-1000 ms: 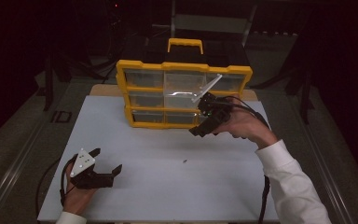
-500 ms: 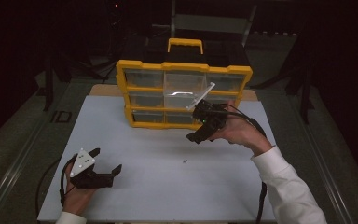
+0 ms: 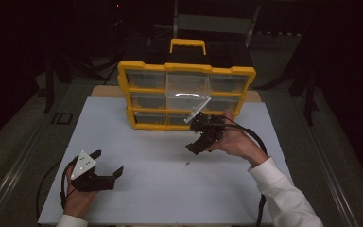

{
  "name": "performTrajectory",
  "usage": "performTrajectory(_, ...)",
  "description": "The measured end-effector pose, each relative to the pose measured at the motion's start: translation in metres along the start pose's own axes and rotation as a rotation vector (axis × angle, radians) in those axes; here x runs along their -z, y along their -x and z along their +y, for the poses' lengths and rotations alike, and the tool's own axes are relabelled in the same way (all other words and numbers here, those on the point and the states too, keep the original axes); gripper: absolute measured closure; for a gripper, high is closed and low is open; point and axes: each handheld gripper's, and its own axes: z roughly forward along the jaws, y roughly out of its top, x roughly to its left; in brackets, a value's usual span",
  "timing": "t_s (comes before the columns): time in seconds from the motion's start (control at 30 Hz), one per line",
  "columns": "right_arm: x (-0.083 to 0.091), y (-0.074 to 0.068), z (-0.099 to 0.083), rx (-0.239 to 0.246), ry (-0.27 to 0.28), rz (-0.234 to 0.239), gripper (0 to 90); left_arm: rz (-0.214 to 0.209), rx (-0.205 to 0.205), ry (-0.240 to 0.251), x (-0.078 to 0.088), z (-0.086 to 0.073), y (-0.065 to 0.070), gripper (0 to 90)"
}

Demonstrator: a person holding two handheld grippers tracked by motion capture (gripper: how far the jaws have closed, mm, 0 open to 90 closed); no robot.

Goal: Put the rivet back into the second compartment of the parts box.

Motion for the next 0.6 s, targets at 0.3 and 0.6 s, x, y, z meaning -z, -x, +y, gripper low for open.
performTrajectory(0.3,-0.02,-0.005,-0.006,-0.007,-0.018,-0.023,20.2,0.001,0.0,0.0,0.0,0.0,0.0,0.2)
performTrajectory(0.6,-0.04,-0.006,-0.014,-0.021,-0.035,-0.022,19.4,0.001,0.0,0.002,0.001,0.0,0.0,0.2)
